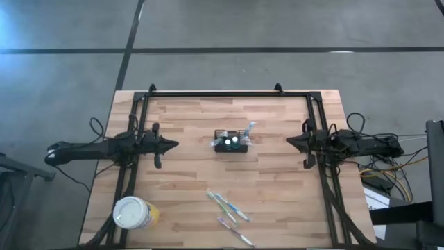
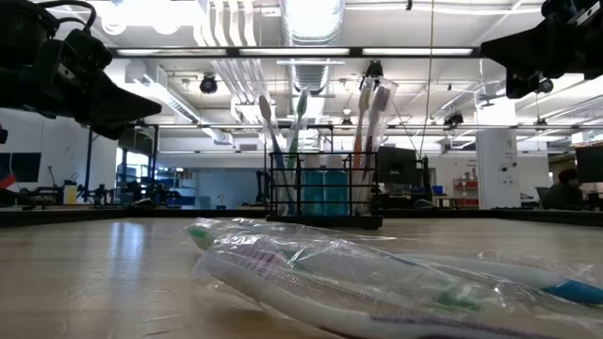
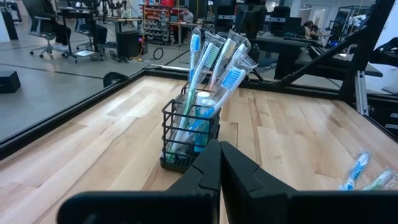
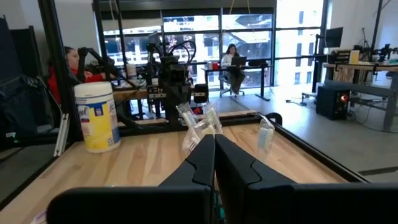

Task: Pick & Place toothbrushing station
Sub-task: Put the blue toothbrush into the wire organizer

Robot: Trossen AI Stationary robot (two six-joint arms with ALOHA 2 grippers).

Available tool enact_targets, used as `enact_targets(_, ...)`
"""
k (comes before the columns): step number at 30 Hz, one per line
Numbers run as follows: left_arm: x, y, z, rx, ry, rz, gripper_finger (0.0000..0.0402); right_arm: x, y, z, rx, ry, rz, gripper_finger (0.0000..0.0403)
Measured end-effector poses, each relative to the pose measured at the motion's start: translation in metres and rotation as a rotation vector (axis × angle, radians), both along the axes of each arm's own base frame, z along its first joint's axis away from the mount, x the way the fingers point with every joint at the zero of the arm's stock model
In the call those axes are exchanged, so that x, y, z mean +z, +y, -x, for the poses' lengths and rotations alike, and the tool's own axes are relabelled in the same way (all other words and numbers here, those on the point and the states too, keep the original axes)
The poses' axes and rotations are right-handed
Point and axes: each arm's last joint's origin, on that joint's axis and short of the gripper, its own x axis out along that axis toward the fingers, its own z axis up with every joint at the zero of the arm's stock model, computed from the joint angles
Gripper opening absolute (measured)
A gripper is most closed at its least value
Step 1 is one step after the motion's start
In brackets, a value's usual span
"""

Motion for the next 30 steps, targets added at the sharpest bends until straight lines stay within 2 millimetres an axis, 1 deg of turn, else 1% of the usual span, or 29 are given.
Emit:
enact_targets(5,0.0,0.0,0.0,0.0,-0.004,-0.001,0.0003,0.0,0.0,0.0,0.0,0.002,0.0,0.0008)
enact_targets(9,0.0,0.0,0.0,-0.002,-0.003,-0.009,0.0003,-0.001,0.0,-0.002,0.003,0.012,-0.033,0.0008)
enact_targets(12,0.001,0.0,0.0,-0.004,-0.001,-0.026,0.0003,-0.002,0.001,-0.007,0.002,0.056,-0.068,0.0008)
enact_targets(15,0.001,0.0,0.0,-0.007,0.002,-0.044,0.0003,-0.003,0.003,-0.017,0.01,0.15,-0.113,0.0008)
enact_targets(18,0.001,0.0,0.0,-0.007,0.002,-0.047,0.0003,-0.003,0.01,-0.032,0.042,0.26,-0.143,0.0008)
enact_targets(21,0.001,0.0,0.0,-0.007,0.002,-0.047,0.0003,0.003,0.025,-0.053,0.096,0.366,-0.141,0.0008)
enact_targets(23,0.001,0.0,0.0,-0.007,0.002,-0.047,0.0003,0.01,0.037,-0.07,0.104,0.428,-0.12,0.0008)
enact_targets(27,0.001,0.0,0.0,-0.008,0.001,-0.048,0.0003,0.026,0.069,-0.105,0.083,0.529,-0.042,0.0008)
enact_targets(30,0.002,0.0,0.0,-0.008,0.0,-0.048,0.0003,0.028,0.091,-0.129,0.044,0.666,-0.011,0.0008)
